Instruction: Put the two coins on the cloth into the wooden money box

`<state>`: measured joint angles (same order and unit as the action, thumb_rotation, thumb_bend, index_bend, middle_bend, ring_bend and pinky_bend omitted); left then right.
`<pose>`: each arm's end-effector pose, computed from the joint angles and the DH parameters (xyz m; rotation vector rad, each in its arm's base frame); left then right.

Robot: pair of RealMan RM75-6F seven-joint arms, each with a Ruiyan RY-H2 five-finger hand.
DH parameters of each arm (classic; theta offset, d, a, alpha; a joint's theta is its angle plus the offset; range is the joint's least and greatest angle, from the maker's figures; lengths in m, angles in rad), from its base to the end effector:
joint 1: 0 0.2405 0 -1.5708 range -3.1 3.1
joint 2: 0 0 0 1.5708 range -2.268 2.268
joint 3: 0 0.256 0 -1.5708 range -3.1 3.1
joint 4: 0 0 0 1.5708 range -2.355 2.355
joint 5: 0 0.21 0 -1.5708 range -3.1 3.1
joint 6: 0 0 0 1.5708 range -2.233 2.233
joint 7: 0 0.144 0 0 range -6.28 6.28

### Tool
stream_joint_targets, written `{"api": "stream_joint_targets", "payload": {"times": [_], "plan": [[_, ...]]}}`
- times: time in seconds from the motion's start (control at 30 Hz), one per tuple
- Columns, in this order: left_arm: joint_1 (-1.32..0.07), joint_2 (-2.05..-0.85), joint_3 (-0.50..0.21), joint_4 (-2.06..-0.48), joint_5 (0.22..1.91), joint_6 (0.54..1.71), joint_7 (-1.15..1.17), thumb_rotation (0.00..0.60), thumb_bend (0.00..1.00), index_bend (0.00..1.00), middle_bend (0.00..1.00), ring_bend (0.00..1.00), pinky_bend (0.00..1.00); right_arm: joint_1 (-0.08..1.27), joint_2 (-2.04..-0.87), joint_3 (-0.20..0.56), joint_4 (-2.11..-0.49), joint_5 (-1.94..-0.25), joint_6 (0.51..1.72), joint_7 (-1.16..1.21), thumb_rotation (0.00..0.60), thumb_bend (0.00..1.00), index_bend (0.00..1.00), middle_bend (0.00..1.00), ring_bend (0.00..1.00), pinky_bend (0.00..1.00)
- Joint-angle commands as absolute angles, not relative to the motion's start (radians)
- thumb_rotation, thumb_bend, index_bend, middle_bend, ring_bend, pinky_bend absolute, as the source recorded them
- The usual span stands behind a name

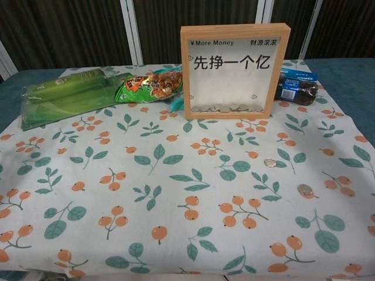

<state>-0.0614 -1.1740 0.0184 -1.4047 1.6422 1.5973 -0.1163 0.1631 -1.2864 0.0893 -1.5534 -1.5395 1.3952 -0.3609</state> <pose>-0.3292 0.1603 0.1572 -1.4853 -0.8096 -0.9619 -0.2855 -0.2113 0.1021 1.5658 -0.6656 0.7700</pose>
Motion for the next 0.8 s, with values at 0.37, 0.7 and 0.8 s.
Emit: {"api": "stream_joint_targets", "payload": {"times": [0.37,0.7,0.8], "plan": [[-0.060,-1.188,0.018,-1.378,1.637,1.596,-0.138,0.600,0.37,0.00,0.00,0.00,0.03,0.341,-1.578,0.120,-1.387,-1.441,1.173,-0.525,0.600,0.45,0.00,0.00,0.00,0.00],[-0.059,-1.189,0.014,-1.369,1.628,1.594,-0.145,0.600,0.37,0.00,0.00,0.00,0.03,0.390,-1.698,0.117,-1.260,-1.440,1.157,-0.472,0.600,0.45,0.01,0.00,0.00,0.00],[-0.060,-1.189,0.013,-1.364,1.621,1.587,-0.150,0.600,0.37,0.00,0.00,0.00,0.03,0.404,-1.723,0.112,-1.234,-1.448,1.152,-0.450,0.600,0.45,0.11,0.00,0.00,0.00]]}}
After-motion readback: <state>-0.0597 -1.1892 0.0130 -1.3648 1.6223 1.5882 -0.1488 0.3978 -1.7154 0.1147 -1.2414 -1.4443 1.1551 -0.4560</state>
